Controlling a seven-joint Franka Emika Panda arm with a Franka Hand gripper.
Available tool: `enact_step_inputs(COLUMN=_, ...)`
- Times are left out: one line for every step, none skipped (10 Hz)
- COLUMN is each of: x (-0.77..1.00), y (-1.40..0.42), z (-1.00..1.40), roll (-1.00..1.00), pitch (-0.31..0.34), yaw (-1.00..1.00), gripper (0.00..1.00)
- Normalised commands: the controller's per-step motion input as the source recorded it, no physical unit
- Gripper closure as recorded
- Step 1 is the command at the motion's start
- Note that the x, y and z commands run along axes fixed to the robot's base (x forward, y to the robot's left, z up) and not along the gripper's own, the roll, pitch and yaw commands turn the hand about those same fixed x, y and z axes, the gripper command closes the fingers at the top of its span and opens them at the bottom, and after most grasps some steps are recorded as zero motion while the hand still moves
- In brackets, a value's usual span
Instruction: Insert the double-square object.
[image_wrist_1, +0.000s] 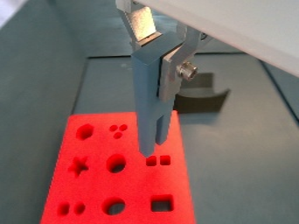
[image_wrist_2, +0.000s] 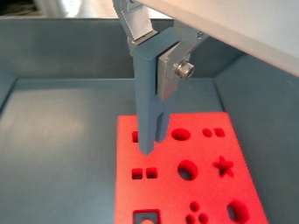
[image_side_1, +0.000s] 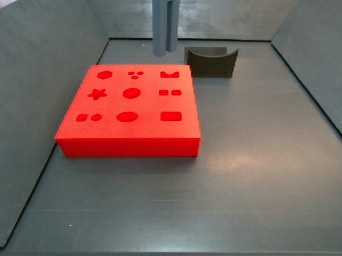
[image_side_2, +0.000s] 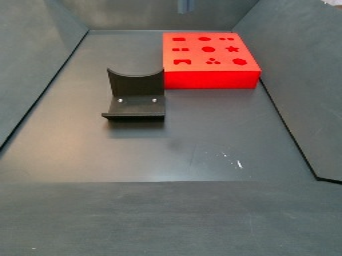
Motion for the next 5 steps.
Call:
enact_step_inputs(x=0.00, y=0.00, z=-0.01, roll=0.01, pitch=-0.006, yaw=-1.00, gripper=1.00)
enact_step_inputs(x=0.00, y=0.00, z=-0.03, roll=0.00, pitch=-0.004, yaw=-1.00, gripper=1.00)
enact_step_inputs(x=0.00, y=0.00, z=-0.11, roll=0.01, pitch=0.000, yaw=-1.00, gripper=1.00)
enact_step_inputs(x=0.00, y=0.00, z=-0.35, roll=0.00, pitch=0.000, yaw=-1.00, gripper=1.00)
enact_step_inputs(x=0.00, y=0.00, z=-0.55, roll=0.00, pitch=0.000, yaw=-1.00, gripper=1.00)
